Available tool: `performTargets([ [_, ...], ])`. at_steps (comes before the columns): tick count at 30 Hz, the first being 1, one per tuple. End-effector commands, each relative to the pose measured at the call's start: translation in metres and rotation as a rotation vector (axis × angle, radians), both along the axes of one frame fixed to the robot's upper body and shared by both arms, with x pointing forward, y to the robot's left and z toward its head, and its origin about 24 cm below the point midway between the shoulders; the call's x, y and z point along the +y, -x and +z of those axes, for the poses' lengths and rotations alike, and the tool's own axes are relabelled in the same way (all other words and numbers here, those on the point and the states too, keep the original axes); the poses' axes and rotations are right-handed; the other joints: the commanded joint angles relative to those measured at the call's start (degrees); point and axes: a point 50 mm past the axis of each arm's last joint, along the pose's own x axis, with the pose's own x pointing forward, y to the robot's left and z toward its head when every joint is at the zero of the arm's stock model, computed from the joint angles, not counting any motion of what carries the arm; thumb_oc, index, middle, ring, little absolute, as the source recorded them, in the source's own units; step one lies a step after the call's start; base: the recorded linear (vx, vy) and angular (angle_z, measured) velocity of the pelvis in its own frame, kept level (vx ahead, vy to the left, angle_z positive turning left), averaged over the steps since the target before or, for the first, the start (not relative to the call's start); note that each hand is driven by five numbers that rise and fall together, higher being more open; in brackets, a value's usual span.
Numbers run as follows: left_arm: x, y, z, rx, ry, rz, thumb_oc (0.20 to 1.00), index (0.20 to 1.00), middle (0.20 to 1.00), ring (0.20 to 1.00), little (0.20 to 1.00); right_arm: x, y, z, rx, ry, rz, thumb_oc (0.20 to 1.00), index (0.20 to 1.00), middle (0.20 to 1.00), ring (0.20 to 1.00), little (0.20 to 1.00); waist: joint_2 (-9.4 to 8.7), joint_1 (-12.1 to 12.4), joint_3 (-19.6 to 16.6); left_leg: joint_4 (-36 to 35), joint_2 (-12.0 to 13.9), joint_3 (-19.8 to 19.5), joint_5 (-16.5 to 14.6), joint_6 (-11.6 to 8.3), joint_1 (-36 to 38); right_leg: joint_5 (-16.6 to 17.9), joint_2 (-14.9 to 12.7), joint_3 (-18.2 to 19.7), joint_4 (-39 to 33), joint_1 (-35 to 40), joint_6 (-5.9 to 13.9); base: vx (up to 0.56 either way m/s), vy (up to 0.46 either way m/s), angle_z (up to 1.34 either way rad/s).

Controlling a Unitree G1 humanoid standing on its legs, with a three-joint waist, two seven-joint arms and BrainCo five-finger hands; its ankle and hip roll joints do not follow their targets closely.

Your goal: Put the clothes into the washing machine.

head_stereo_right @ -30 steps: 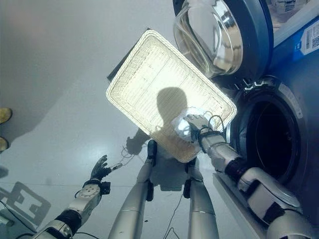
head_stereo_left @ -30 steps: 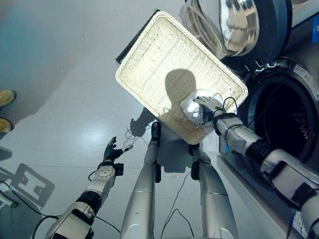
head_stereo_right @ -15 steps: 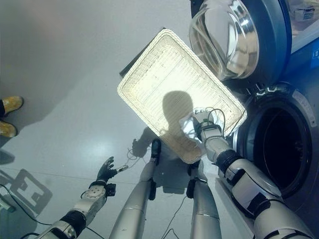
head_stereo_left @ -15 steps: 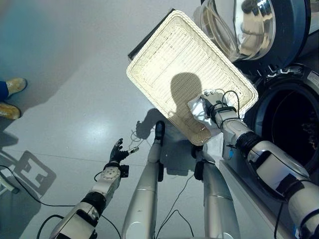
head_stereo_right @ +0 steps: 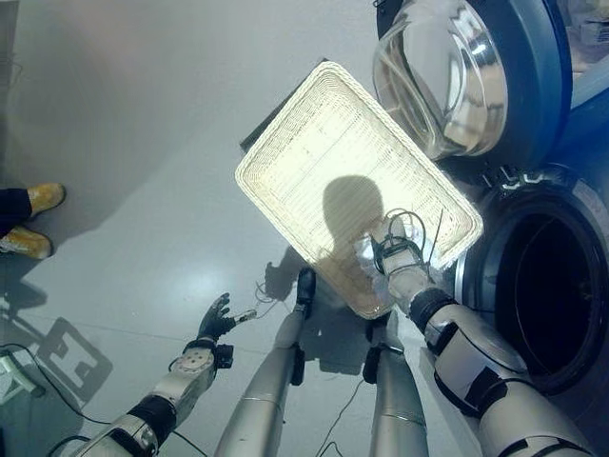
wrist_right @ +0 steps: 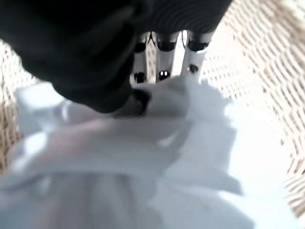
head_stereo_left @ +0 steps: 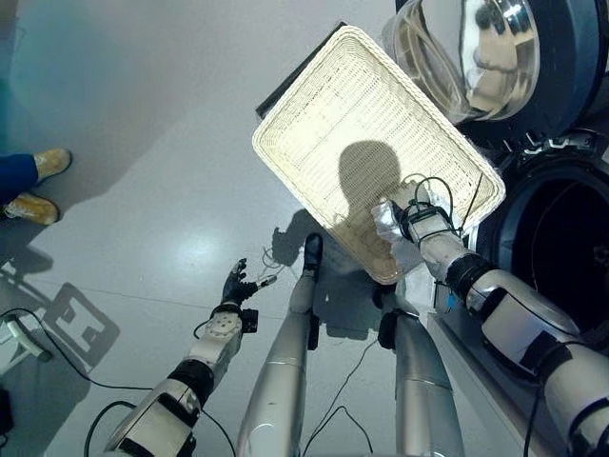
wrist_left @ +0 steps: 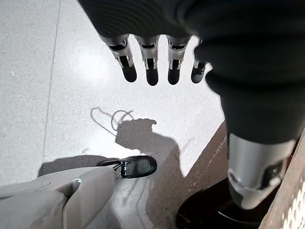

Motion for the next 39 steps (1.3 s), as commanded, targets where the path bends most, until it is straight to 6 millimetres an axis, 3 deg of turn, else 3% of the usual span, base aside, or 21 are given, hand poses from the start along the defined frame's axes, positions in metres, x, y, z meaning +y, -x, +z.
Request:
performTargets([
  [1, 0.003, -0.005, 0.005, -0.008, -0.014, 0.013, 1.0, 1.0, 1.0, 1.0, 1.0, -0.049, 0.015, -0.027, 0.114, -0.109, -0.188, 0.2, 0.2, 0.2, 0.2, 0.2, 0.57, -0.6, 1.2, 2.3, -5.0, 3.4, -5.8, 1.43, 1.2, 8.2, 2.6, -0.5, -11.8, 2.2, 3.58, 0.0, -0.046, 0.03],
  [2, 0.004, -0.005, 0.005, -0.009, -0.017, 0.014, 1.0, 1.0, 1.0, 1.0, 1.0, -0.051, 0.015, -0.027, 0.117, -0.201, -0.207, 0.2, 0.2, 0.2, 0.2, 0.2, 0.46, -0.6, 1.2, 2.3, -5.0, 3.4, -5.9, 1.42, 1.2, 8.2, 2.6, -0.5, -11.7, 2.2, 3.56, 0.0, -0.057, 0.03],
  [4, 0.012, -0.004, 0.007, -0.007, -0.03, 0.025, 1.0, 1.0, 1.0, 1.0, 1.0, -0.052, 0.017, -0.028, 0.169, -0.72, -0.274, 0.2, 0.2, 0.2, 0.2, 0.2, -0.11, -0.9, 1.2, 2.6, -4.8, 3.4, -6.0, 1.35, 1.2, 8.2, 2.8, -0.4, -11.5, 2.2, 3.43, 0.0, -0.053, 0.03],
  [6, 0.019, -0.003, 0.008, -0.001, -0.033, 0.036, 1.0, 1.0, 1.0, 1.0, 1.0, -0.049, 0.02, -0.027, 0.213, -0.987, -0.285, 0.2, 0.2, 0.2, 0.2, 0.2, -0.5, -1.2, 1.2, 2.9, -4.6, 3.6, -6.2, 1.31, 1.4, 8.0, 2.9, -0.2, -11.2, 2.2, 3.31, 0.0, 0.0, 0.0],
  [7, 0.026, 0.0, 0.008, 0.007, -0.04, 0.051, 1.0, 1.0, 1.0, 1.0, 1.0, -0.042, 0.022, -0.022, 0.216, -1.353, -0.247, 0.2, 0.2, 0.2, 0.2, 0.2, -0.97, -1.7, 1.2, 3.3, -4.4, 3.9, -6.5, 1.28, 1.7, 7.7, 3.1, -0.1, -10.7, 2.3, 3.21, 0.0, 0.0, 0.0],
  [9, 0.039, 0.012, 0.001, 0.022, -0.034, 0.082, 1.0, 1.0, 1.0, 1.0, 1.0, -0.037, 0.03, -0.008, 0.191, -1.924, -0.144, 0.2, 0.2, 0.2, 0.2, 0.2, -1.5, -2.9, 1.2, 4.4, -4.2, 4.5, -7.4, 1.22, 2.1, 7.0, 3.6, 0.6, -9.7, 2.4, 2.97, 0.0, 0.012, -0.03],
  [18, 0.033, 0.031, -0.021, 0.035, 0.014, 0.161, 1.0, 1.0, 1.0, 1.0, 1.0, -0.013, 0.06, -0.027, 0.189, -3.071, 0.127, 0.2, 0.2, 0.2, 0.2, 0.2, -1.62, -7.4, 1.2, 5.1, -3.6, 7.6, -9.2, 1.45, 3.6, 6.3, 4.8, 3.5, -8.8, 2.2, 3.05, -0.01, 0.041, -0.29],
  [19, 0.032, 0.031, -0.022, 0.032, 0.017, 0.163, 1.0, 1.0, 1.0, 1.0, 1.0, -0.013, 0.061, -0.03, -0.18, 3.133, -0.132, 0.2, 0.2, 0.2, 0.2, 0.2, -1.52, -7.6, 1.2, 5.1, -3.6, 7.8, -9.3, 1.44, 3.7, 6.3, 4.8, 3.7, -9.0, 2.2, 3.04, -0.03, 0.007, -0.38],
  [24, 0.026, 0.031, -0.024, 0.023, 0.021, 0.161, 1.0, 1.0, 1.0, 1.0, 1.0, -0.02, 0.058, -0.038, -0.053, 2.88, -0.069, 0.2, 0.2, 0.2, 0.2, 0.2, -0.53, -8.6, 1.2, 5.1, -3.5, 9.1, -9.8, 1.2, 4.7, 6.5, 4.8, 4.8, -10.3, 3.1, 2.9, -0.03, -0.002, -0.27],
  [32, 0.023, 0.029, -0.024, 0.023, 0.026, 0.151, 1.0, 1.0, 1.0, 1.0, 1.0, -0.03, 0.058, -0.048, 0.077, 2.743, 0.008, 0.2, 0.2, 0.2, 0.2, 0.2, 0.78, -10.0, 1.2, 5.5, -3.6, 10.2, -10.1, 0.7, 5.7, 6.4, 4.7, 6.0, -11.0, 4.2, 2.55, -0.02, -0.01, -0.21],
  [35, 0.017, 0.03, -0.026, 0.021, 0.037, 0.141, 1.0, 1.0, 1.0, 1.0, 1.0, -0.046, 0.063, -0.069, 0.309, 2.604, 0.173, 0.2, 0.2, 0.2, 0.2, 0.2, 1.83, -10.8, 1.2, 5.3, -3.6, 11.1, -10.0, 0.4, 6.3, 6.3, 4.8, 6.8, -11.5, 4.7, 2.22, 0.0, 0.012, -0.1],
  [39, 0.011, 0.03, -0.028, 0.025, 0.039, 0.125, 1.0, 1.0, 1.0, 1.0, 1.0, -0.06, 0.066, -0.077, 0.489, 2.514, 0.252, 0.2, 0.2, 0.2, 0.2, 0.2, 2.87, -11.3, 1.2, 5.2, -3.3, 12.1, -9.9, 0.0, 6.6, 6.2, 4.6, 7.1, -11.7, 4.9, 2.09, 0.02, -0.01, -0.25],
])
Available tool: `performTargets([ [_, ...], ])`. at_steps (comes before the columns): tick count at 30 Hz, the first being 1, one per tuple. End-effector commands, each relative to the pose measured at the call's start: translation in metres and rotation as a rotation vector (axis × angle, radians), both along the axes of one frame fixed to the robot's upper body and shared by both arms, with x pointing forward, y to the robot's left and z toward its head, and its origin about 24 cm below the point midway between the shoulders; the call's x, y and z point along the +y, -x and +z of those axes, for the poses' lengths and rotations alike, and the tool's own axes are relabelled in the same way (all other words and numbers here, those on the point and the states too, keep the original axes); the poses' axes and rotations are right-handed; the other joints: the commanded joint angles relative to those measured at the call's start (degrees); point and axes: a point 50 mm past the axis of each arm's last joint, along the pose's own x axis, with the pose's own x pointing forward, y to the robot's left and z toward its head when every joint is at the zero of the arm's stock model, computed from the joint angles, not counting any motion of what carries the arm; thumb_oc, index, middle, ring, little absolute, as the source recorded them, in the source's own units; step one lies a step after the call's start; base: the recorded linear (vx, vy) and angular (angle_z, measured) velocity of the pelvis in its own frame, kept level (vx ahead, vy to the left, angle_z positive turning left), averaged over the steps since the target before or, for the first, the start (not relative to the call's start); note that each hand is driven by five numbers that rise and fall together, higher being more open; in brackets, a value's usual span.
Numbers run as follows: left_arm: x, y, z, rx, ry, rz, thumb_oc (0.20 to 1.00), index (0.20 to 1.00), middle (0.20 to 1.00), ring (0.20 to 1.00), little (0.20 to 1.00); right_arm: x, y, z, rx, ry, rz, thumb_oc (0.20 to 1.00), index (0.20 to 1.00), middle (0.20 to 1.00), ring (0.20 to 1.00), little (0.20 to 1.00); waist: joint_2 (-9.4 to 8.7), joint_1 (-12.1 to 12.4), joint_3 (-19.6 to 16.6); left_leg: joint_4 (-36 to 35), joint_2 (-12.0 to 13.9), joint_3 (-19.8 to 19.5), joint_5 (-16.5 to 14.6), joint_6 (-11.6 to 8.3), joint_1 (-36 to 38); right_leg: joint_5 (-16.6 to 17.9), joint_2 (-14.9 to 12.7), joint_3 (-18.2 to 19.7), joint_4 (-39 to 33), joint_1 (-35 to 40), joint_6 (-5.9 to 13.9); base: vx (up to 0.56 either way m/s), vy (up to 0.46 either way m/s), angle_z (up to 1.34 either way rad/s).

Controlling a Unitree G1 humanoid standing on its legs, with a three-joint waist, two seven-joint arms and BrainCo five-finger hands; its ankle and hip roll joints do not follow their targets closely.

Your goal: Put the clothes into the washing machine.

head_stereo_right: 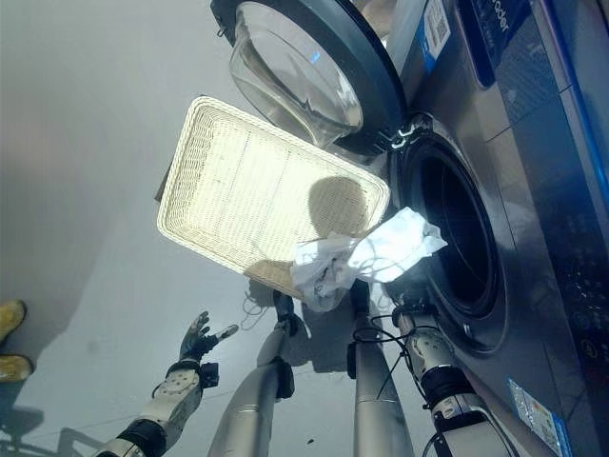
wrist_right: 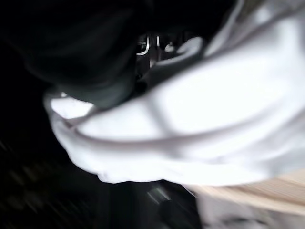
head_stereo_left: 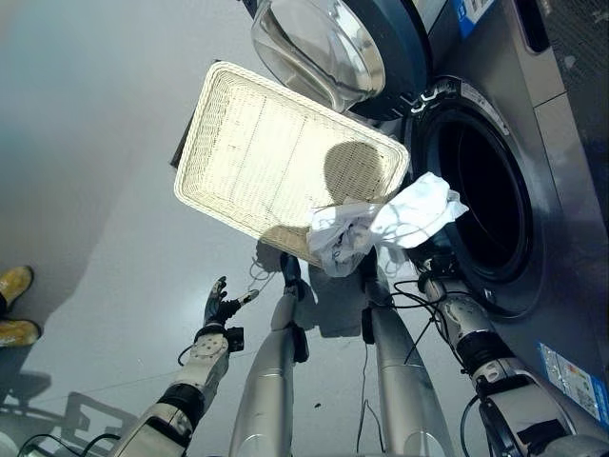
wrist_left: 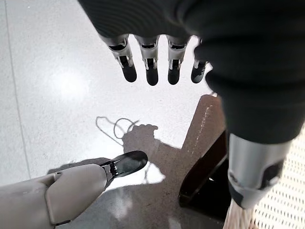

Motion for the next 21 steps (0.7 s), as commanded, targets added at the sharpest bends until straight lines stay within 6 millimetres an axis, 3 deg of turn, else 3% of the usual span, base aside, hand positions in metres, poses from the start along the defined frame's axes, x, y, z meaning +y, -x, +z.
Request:
performTargets([
  [1, -0.007, -0.002, -0.001, -0.016, 0.021, 0.015, 1.0, 1.0, 1.0, 1.0, 1.0, -0.033, -0.001, 0.019, -0.001, -0.047, -0.201, 0.2, 0.2, 0.2, 0.2, 0.2, 2.53, -1.7, 0.1, 7.7, -4.3, -0.5, -7.2, -0.59, -1.6, 0.0, 1.6, -4.6, -3.1, 2.2, 1.29, 0.04, -0.049, -0.18],
  [6, -0.011, -0.005, 0.001, -0.017, 0.005, -0.015, 1.0, 1.0, 1.0, 1.0, 1.0, -0.083, -0.008, 0.075, -0.052, -0.134, -0.504, 0.2, 0.2, 0.2, 0.2, 0.2, 3.95, -1.6, 0.1, 8.0, -4.0, 0.0, -7.5, -1.23, -1.7, -0.6, 1.1, -5.0, -2.8, 2.1, 1.28, 0.03, -0.065, -0.05],
  [8, -0.011, -0.004, 0.0, -0.015, 0.002, -0.02, 1.0, 1.0, 1.0, 1.0, 1.0, -0.093, -0.007, 0.088, -0.067, -0.154, -0.556, 0.2, 0.2, 0.2, 0.2, 0.2, 4.14, -1.5, 0.1, 8.2, -4.0, 0.0, -7.6, -1.33, -1.7, -0.8, 1.1, -5.1, -2.6, 2.1, 1.24, 0.03, -0.06, -0.02],
  [9, -0.007, -0.002, 0.0, -0.007, -0.009, -0.028, 1.0, 1.0, 1.0, 1.0, 1.0, -0.127, 0.002, 0.122, -0.109, -0.19, -0.725, 0.2, 0.2, 0.2, 0.2, 0.2, 4.55, -1.2, 0.1, 8.6, -3.9, -0.3, -7.9, -1.56, -1.9, -1.4, 1.0, -5.7, -1.9, 2.0, 1.11, 0.05, -0.094, 0.0],
  [11, -0.005, 0.0, 0.0, -0.004, -0.013, -0.03, 1.0, 1.0, 1.0, 1.0, 1.0, -0.136, 0.007, 0.132, -0.123, -0.204, -0.778, 0.2, 0.2, 0.2, 0.2, 0.2, 4.59, -1.1, 0.1, 8.7, -3.8, -0.4, -7.9, -1.61, -2.0, -1.5, 1.0, -5.8, -1.8, 1.9, 1.05, 0.04, -0.077, 0.0],
  [15, 0.008, 0.003, 0.001, 0.009, -0.035, -0.025, 1.0, 1.0, 1.0, 1.0, 1.0, -0.176, 0.038, 0.17, -0.193, -0.263, -1.026, 0.2, 0.2, 0.2, 0.2, 0.2, 4.1, -1.1, 0.1, 8.5, -3.3, -0.6, -7.6, -1.93, -2.6, -1.7, 1.5, -6.2, -1.5, 1.5, 0.76, 0.03, -0.075, -0.07],
  [17, 0.01, 0.004, 0.001, 0.011, -0.036, -0.024, 1.0, 1.0, 1.0, 1.0, 1.0, -0.182, 0.045, 0.177, -0.213, -0.27, -1.072, 0.2, 0.2, 0.2, 0.2, 0.2, 4.01, -1.1, 0.1, 8.5, -3.3, -0.7, -7.7, -1.98, -2.6, -1.8, 1.6, -6.2, -1.5, 1.6, 0.73, 0.03, -0.042, 0.02],
  [18, 0.014, 0.004, 0.002, 0.015, -0.04, -0.02, 1.0, 1.0, 1.0, 1.0, 1.0, -0.191, 0.057, 0.19, -0.254, -0.289, -1.149, 0.2, 0.2, 0.2, 0.2, 0.2, 3.72, -1.3, 0.1, 8.3, -3.0, -0.6, -7.6, -2.11, -2.6, -1.9, 1.8, -6.3, -1.4, 1.5, 0.61, 0.04, -0.069, 0.0],
  [19, 0.021, 0.003, 0.004, 0.02, -0.045, -0.017, 1.0, 1.0, 1.0, 1.0, 1.0, -0.206, 0.082, 0.206, -0.318, -0.348, -1.308, 0.2, 0.2, 0.2, 0.2, 0.2, 3.15, -1.6, 0.1, 8.3, -2.7, -0.5, -7.5, -2.27, -3.0, -1.9, 2.0, -6.4, -1.2, 1.2, 0.51, 0.05, -0.085, -0.01],
  [21, 0.025, 0.001, 0.006, 0.025, -0.046, -0.019, 1.0, 1.0, 1.0, 1.0, 1.0, -0.214, 0.102, 0.215, -0.377, -0.38, -1.424, 0.2, 0.2, 0.2, 0.2, 0.2, 2.88, -2.0, 0.1, 8.5, -2.5, -0.4, -7.4, -2.41, -3.5, -2.1, 2.2, -6.4, -0.8, 0.7, 0.41, 0.02, -0.035, -0.02],
])
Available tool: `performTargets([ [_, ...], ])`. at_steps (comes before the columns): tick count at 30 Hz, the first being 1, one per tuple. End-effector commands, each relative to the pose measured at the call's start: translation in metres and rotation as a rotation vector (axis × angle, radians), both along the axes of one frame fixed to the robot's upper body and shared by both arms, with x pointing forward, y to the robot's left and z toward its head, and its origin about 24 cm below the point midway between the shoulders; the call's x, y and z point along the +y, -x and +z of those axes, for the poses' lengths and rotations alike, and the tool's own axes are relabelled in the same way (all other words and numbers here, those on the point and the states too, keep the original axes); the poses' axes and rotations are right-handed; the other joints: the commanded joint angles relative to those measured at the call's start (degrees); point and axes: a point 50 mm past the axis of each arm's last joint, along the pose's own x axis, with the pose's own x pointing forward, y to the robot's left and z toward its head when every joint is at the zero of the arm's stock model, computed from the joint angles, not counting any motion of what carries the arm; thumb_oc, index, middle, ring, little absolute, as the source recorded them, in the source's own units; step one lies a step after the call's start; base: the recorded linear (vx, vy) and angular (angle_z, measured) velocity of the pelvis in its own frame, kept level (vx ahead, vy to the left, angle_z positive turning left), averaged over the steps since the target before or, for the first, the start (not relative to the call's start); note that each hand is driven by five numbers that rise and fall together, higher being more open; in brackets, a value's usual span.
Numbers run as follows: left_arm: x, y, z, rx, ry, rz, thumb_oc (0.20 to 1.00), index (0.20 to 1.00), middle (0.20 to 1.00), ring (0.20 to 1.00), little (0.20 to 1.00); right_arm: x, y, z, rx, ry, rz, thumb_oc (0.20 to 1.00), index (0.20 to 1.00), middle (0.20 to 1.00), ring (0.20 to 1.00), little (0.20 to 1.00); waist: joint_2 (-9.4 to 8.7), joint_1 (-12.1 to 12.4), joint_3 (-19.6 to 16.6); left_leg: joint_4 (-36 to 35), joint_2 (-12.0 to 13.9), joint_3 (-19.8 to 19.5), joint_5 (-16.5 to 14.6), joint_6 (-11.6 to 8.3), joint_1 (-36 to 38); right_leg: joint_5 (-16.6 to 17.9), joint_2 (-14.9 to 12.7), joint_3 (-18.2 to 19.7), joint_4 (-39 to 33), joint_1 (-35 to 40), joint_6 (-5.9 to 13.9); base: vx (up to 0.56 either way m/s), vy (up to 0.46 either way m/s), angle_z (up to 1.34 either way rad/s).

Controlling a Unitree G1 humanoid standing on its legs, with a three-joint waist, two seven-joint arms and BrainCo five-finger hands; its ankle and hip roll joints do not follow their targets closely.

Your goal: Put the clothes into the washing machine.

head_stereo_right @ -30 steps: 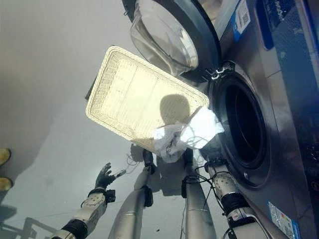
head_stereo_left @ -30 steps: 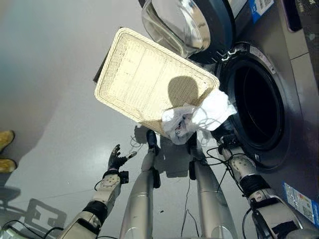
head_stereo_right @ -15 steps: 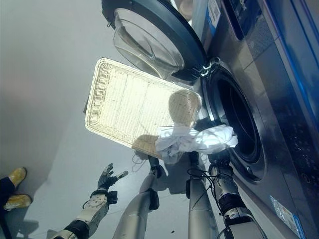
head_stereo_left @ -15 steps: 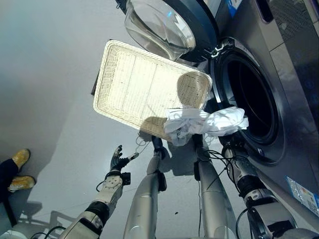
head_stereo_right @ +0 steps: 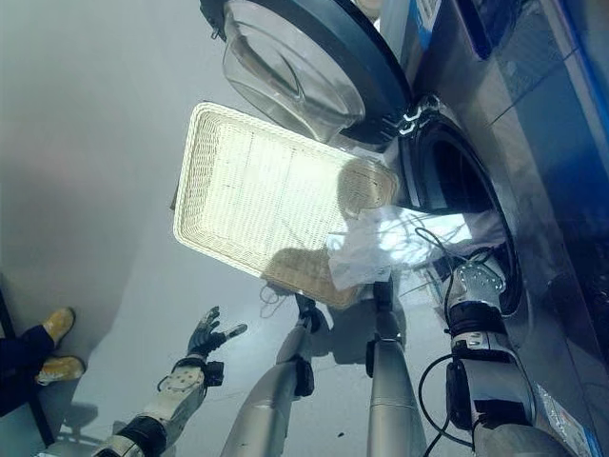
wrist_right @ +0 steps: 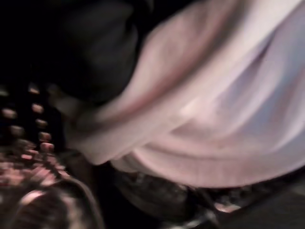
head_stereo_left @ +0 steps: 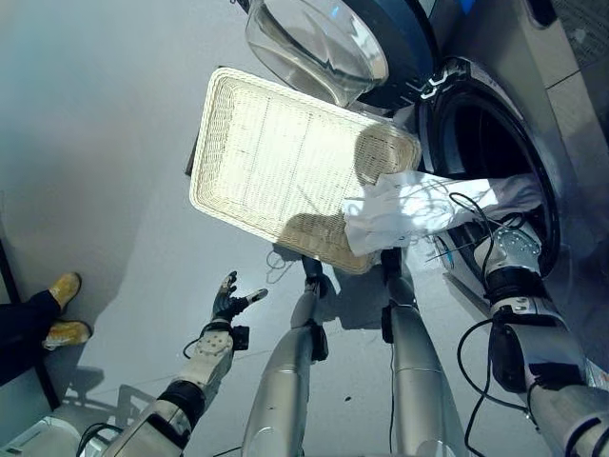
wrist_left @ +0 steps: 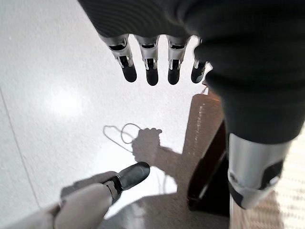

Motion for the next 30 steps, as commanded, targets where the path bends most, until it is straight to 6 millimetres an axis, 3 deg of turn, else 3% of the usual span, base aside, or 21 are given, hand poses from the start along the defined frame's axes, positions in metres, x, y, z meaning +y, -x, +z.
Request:
performTargets([
  [1, 0.016, 0.012, -0.012, 0.066, 0.005, 0.061, 1.0, 1.0, 1.0, 1.0, 1.0, -0.099, 0.101, 0.097, -0.248, 0.133, -0.615, 0.2, 0.2, 0.2, 0.2, 0.2, 0.0, -4.6, -0.1, 10.0, -2.1, -1.6, -7.4, -2.54, -1.5, -2.9, 2.7, -6.3, -0.1, 3.9, 0.57, 0.01, -0.03, -0.07],
  [2, 0.019, 0.01, -0.009, 0.066, 0.007, 0.06, 1.0, 1.0, 1.0, 1.0, 1.0, -0.104, 0.11, 0.103, -0.266, 0.137, -0.655, 0.674, 0.674, 0.674, 0.674, 0.674, -0.18, -4.9, -0.1, 10.3, -1.9, -1.6, -7.0, -2.63, -2.3, -2.7, 2.9, -6.1, 0.4, 3.2, 0.4, 0.01, -0.019, -0.07],
  [3, 0.02, 0.008, -0.007, 0.066, 0.007, 0.052, 1.0, 1.0, 1.0, 1.0, 1.0, -0.108, 0.116, 0.104, -0.26, 0.146, -0.675, 1.0, 1.0, 1.0, 1.0, 1.0, -0.23, -5.1, -0.1, 10.5, -1.9, -1.5, -6.9, -2.73, -2.6, -2.8, 3.0, -6.0, 0.7, 2.8, 0.39, 0.02, -0.019, -0.07],
  [8, 0.014, 0.001, -0.002, 0.05, 0.014, 0.026, 1.0, 1.0, 1.0, 1.0, 1.0, -0.108, 0.093, 0.092, -0.168, 0.173, -0.463, 1.0, 1.0, 1.0, 1.0, 1.0, 0.29, -5.0, -0.1, 11.6, -2.2, -1.9, -6.7, -2.73, -4.1, -2.5, 2.8, -5.6, 1.3, 1.4, 0.44, 0.01, 0.0, 0.0],
  [12, 0.007, -0.002, -0.001, 0.044, 0.016, -0.005, 1.0, 1.0, 1.0, 1.0, 1.0, -0.084, 0.038, 0.052, 0.019, 0.152, -0.016, 1.0, 1.0, 1.0, 1.0, 1.0, 1.37, -3.7, -0.1, 11.7, -2.8, -2.4, -7.0, -2.57, -3.9, -2.8, 2.1, -6.0, 1.1, 1.9, 0.61, 0.01, -0.006, 0.02],
  [13, 0.005, -0.003, 0.0, 0.039, 0.007, -0.016, 1.0, 1.0, 1.0, 1.0, 1.0, -0.07, 0.02, 0.037, 0.073, 0.181, 0.171, 1.0, 1.0, 1.0, 1.0, 1.0, 1.63, -3.1, -0.1, 11.6, -3.0, -2.5, -6.9, -2.42, -4.0, -2.7, 1.9, -6.3, 0.9, 1.9, 0.6, 0.0, -0.023, 0.11],
  [15, 0.005, -0.003, 0.0, 0.03, -0.003, -0.024, 1.0, 1.0, 1.0, 1.0, 1.0, -0.058, 0.008, 0.028, 0.076, 0.23, 0.247, 1.0, 1.0, 1.0, 1.0, 1.0, 1.85, -2.5, -0.1, 11.4, -3.0, -2.6, -7.0, -2.32, -4.1, -2.9, 1.8, -6.7, 1.1, 1.9, 0.53, 0.0, -0.021, 0.13],
  [19, 0.001, -0.003, 0.002, -0.007, -0.015, -0.025, 1.0, 1.0, 1.0, 1.0, 1.0, -0.043, 0.0, 0.014, 0.039, 0.283, 0.284, 1.0, 1.0, 1.0, 1.0, 1.0, 2.0, -2.2, -0.1, 11.2, -3.3, -2.7, -6.8, -2.22, -4.2, -3.2, 1.8, -6.9, 1.4, 1.8, 0.42, -0.01, -0.003, 0.02],
  [21, 0.0, -0.003, 0.002, -0.018, -0.014, -0.026, 1.0, 1.0, 1.0, 1.0, 1.0, -0.043, 0.001, 0.017, 0.017, 0.3, 0.256, 1.0, 1.0, 1.0, 1.0, 1.0, 2.2, -2.1, -0.1, 11.1, -3.4, -2.8, -6.9, -2.09, -4.1, -3.4, 1.8, -6.9, 1.5, 1.8, 0.4, 0.0, 0.0, 0.0],
  [22, -0.002, -0.004, 0.003, -0.03, -0.012, -0.026, 1.0, 1.0, 1.0, 1.0, 1.0, -0.042, 0.0, 0.021, -0.013, 0.324, 0.236, 1.0, 1.0, 1.0, 1.0, 1.0, 2.34, -2.0, -0.1, 10.9, -3.4, -2.7, -6.4, -1.98, -4.7, -3.0, 1.8, -7.0, 1.5, 1.3, 0.32, -0.01, 0.05, -0.01],
  [24, -0.013, 0.003, -0.002, -0.033, 0.007, -0.032, 1.0, 1.0, 1.0, 1.0, 1.0, -0.04, 0.012, 0.039, -0.204, 0.521, -0.002, 1.0, 1.0, 1.0, 1.0, 1.0, 3.18, -1.8, -0.1, 10.6, -3.8, -3.1, -7.1, -1.78, -3.5, -4.3, 1.8, -6.8, 2.4, 2.1, 0.55, -0.01, 0.106, -0.02],
  [27, -0.018, 0.003, -0.003, -0.027, 0.016, -0.035, 1.0, 1.0, 1.0, 1.0, 1.0, -0.038, 0.019, 0.051, -0.269, 0.645, -0.118, 1.0, 1.0, 1.0, 1.0, 1.0, 3.51, -1.8, -0.1, 10.0, -4.0, -3.0, -6.5, -1.59, -3.5, -3.8, 1.8, -6.7, 2.0, 2.0, 0.61, -0.04, 0.075, -0.03],
  [30, -0.02, 0.004, -0.005, -0.014, 0.031, -0.037, 1.0, 1.0, 1.0, 1.0, 1.0, -0.035, 0.019, 0.055, -0.251, 0.688, -0.128, 1.0, 1.0, 1.0, 1.0, 1.0, 3.7, -2.0, -0.1, 9.7, -4.2, -2.9, -6.4, -1.48, -3.0, -3.5, 2.0, -6.2, 1.5, 2.2, 0.73, -0.02, 0.059, 0.02],
])
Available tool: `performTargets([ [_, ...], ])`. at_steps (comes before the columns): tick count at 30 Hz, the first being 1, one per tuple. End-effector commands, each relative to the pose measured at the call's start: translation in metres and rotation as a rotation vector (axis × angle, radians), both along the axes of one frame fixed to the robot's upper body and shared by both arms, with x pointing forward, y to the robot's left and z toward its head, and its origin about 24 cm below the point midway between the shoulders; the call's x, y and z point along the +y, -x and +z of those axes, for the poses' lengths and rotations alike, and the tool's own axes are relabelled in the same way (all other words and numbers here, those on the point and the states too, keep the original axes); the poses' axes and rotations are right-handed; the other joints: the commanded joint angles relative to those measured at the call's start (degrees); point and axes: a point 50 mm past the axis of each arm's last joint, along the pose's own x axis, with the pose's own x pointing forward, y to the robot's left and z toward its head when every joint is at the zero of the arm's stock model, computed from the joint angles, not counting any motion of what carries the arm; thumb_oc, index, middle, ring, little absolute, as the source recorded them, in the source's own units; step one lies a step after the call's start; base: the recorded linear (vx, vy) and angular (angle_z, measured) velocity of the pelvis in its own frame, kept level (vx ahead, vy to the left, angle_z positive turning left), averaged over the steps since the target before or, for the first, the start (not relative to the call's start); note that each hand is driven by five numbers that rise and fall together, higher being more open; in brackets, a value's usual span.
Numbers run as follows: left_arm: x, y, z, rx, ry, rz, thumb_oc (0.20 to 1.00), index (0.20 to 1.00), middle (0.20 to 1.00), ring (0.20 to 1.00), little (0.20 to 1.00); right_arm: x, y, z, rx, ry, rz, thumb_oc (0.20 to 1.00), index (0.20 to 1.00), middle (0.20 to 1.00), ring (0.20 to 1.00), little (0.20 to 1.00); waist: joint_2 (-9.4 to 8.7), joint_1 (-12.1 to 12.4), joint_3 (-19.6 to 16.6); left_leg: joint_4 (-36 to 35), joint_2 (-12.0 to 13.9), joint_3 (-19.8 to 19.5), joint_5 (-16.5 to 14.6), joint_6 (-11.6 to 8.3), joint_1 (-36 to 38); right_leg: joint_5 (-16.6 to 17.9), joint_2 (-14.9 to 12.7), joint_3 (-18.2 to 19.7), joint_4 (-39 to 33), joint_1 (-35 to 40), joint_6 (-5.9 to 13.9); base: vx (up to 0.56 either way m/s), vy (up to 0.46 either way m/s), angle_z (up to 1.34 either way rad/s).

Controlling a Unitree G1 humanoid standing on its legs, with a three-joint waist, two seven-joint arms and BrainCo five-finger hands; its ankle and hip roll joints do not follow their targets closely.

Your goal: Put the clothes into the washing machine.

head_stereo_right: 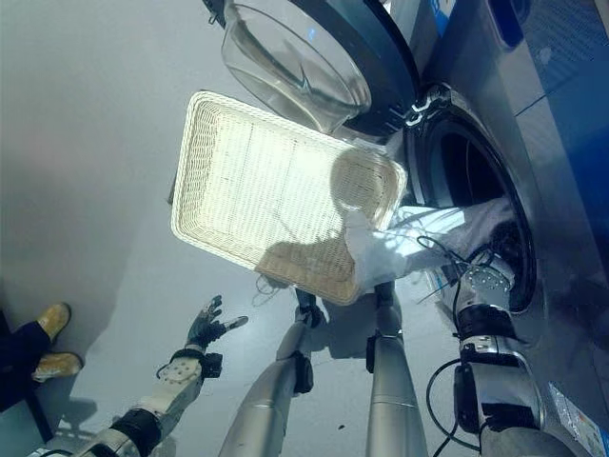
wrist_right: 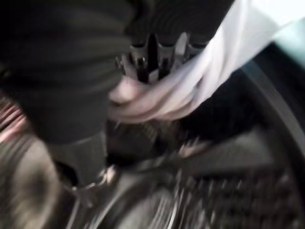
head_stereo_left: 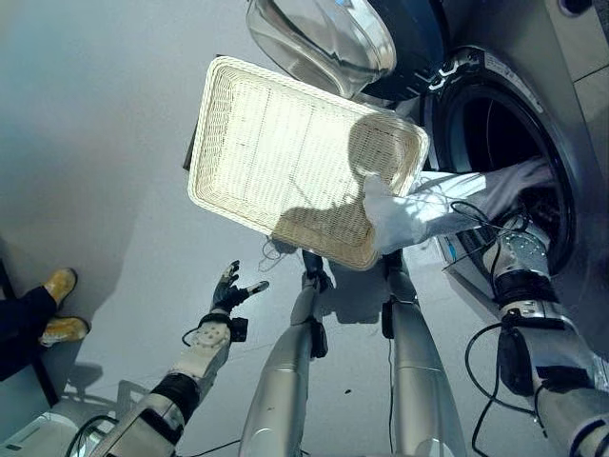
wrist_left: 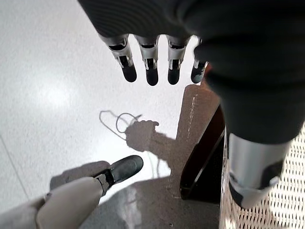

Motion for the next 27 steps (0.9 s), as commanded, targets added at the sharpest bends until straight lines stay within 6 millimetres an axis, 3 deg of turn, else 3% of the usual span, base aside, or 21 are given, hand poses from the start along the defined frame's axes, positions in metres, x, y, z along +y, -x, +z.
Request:
performTargets([
  [1, -0.003, 0.009, -0.011, 0.031, 0.005, 0.015, 1.0, 1.0, 1.0, 1.0, 1.0, -0.036, 0.028, 0.042, -0.095, 0.211, -0.202, 1.0, 1.0, 1.0, 1.0, 1.0, 4.43, -1.2, -0.5, 9.3, -2.5, -1.2, -6.4, -2.6, -2.4, -4.3, 3.9, -4.9, 1.6, 2.5, 0.06, -0.02, 0.045, 0.0],
  [6, -0.002, 0.012, -0.014, 0.041, 0.016, 0.019, 1.0, 1.0, 1.0, 1.0, 1.0, -0.028, 0.028, 0.001, -0.011, 0.066, -0.142, 1.0, 1.0, 1.0, 1.0, 1.0, 3.87, -1.9, -0.5, 8.4, -2.4, -1.0, -6.4, -2.53, -1.7, -3.7, 4.1, -4.4, 0.3, 3.1, 0.4, -0.01, 0.023, -0.01],
  [9, -0.004, 0.012, -0.015, 0.036, 0.016, 0.026, 1.0, 1.0, 1.0, 1.0, 1.0, -0.008, 0.027, -0.031, 0.049, -0.027, -0.073, 1.0, 1.0, 1.0, 1.0, 1.0, 3.67, -2.2, -0.5, 7.9, -2.4, -0.8, -6.1, -2.3, -1.8, -3.3, 4.4, -3.8, 0.0, 3.0, 0.31, -0.01, 0.021, -0.01],
  [11, -0.008, 0.013, -0.017, 0.034, 0.017, 0.027, 1.0, 1.0, 1.0, 1.0, 1.0, 0.017, 0.025, -0.062, 0.103, -0.094, 0.004, 1.0, 1.0, 1.0, 1.0, 1.0, 3.74, -2.6, -0.5, 7.7, -2.5, -0.7, -5.9, -2.19, -1.8, -3.3, 4.8, -3.0, 0.2, 2.8, 0.16, 0.0, 0.037, -0.01],
  [14, -0.012, 0.012, -0.017, 0.032, 0.019, 0.023, 1.0, 1.0, 1.0, 1.0, 1.0, 0.029, 0.024, -0.078, 0.143, -0.102, 0.051, 1.0, 1.0, 1.0, 1.0, 1.0, 3.96, -2.7, -0.5, 7.7, -2.5, -0.6, -5.4, -2.11, -2.2, -2.8, 4.9, -2.5, 0.2, 2.3, 0.02, 0.0, 0.014, 0.0],
  [16, -0.016, 0.014, -0.021, 0.04, 0.025, 0.02, 1.0, 1.0, 1.0, 1.0, 1.0, 0.042, 0.025, -0.1, 0.178, -0.057, 0.127, 1.0, 1.0, 1.0, 1.0, 1.0, 4.21, -3.0, -0.5, 7.5, -2.7, -0.6, -5.7, -2.18, -1.3, -3.4, 4.7, -2.2, 0.4, 3.0, 0.08, 0.0, 0.057, 0.02],
  [18, -0.018, 0.014, -0.021, 0.041, 0.026, 0.02, 1.0, 1.0, 1.0, 1.0, 1.0, 0.046, 0.024, -0.105, 0.184, -0.039, 0.157, 1.0, 1.0, 1.0, 1.0, 1.0, 4.23, -3.0, -0.5, 7.4, -2.8, -0.6, -5.6, -2.19, -1.3, -3.3, 4.7, -2.2, 0.3, 3.0, 0.1, 0.01, 0.055, 0.02],
  [19, -0.022, 0.015, -0.022, 0.047, 0.031, 0.016, 1.0, 1.0, 1.0, 1.0, 1.0, 0.056, 0.025, -0.122, 0.239, 0.033, 0.25, 1.0, 1.0, 1.0, 1.0, 1.0, 4.46, -3.1, -0.5, 7.2, -2.9, -0.4, -5.5, -2.14, -0.9, -3.1, 4.6, -1.9, 0.0, 3.3, 0.1, 0.02, 0.069, -0.02],
  [20, -0.023, 0.015, -0.022, 0.048, 0.032, 0.017, 1.0, 1.0, 1.0, 1.0, 1.0, 0.057, 0.026, -0.124, 0.248, 0.038, 0.261, 1.0, 1.0, 1.0, 1.0, 1.0, 4.49, -3.2, -0.5, 7.1, -2.9, -0.4, -5.4, -2.14, -0.9, -3.0, 4.6, -1.9, 0.0, 3.3, 0.1, 0.01, 0.091, -0.02],
  [21, -0.026, 0.015, -0.023, 0.051, 0.039, 0.02, 1.0, 1.0, 1.0, 1.0, 1.0, 0.063, 0.023, -0.124, 0.343, 0.187, 0.323, 1.0, 1.0, 1.0, 1.0, 1.0, 4.59, -3.2, -0.5, 7.1, -2.9, -0.3, -5.4, -2.1, -0.8, -3.0, 4.6, -1.7, -0.1, 3.3, 0.03, 0.0, 0.047, -0.01],
  [23, -0.026, 0.015, -0.023, 0.051, 0.04, 0.022, 1.0, 1.0, 1.0, 1.0, 1.0, 0.069, 0.022, -0.126, 0.404, 0.247, 0.362, 1.0, 1.0, 1.0, 1.0, 1.0, 4.51, -3.3, -0.5, 7.1, -2.9, -0.3, -5.4, -2.1, -0.8, -2.9, 4.7, -1.6, -0.1, 3.4, 0.02, 0.0, 0.029, -0.03],
  [27, -0.028, 0.013, -0.022, 0.055, 0.04, 0.025, 1.0, 1.0, 1.0, 1.0, 1.0, 0.079, 0.019, -0.12, 0.577, 0.549, 0.384, 1.0, 1.0, 1.0, 1.0, 1.0, 4.21, -3.3, -0.5, 7.3, -3.0, -0.4, -5.2, -1.91, -1.0, -2.7, 5.0, -1.6, -0.2, 3.4, -0.17, 0.0, 0.008, -0.02],
])
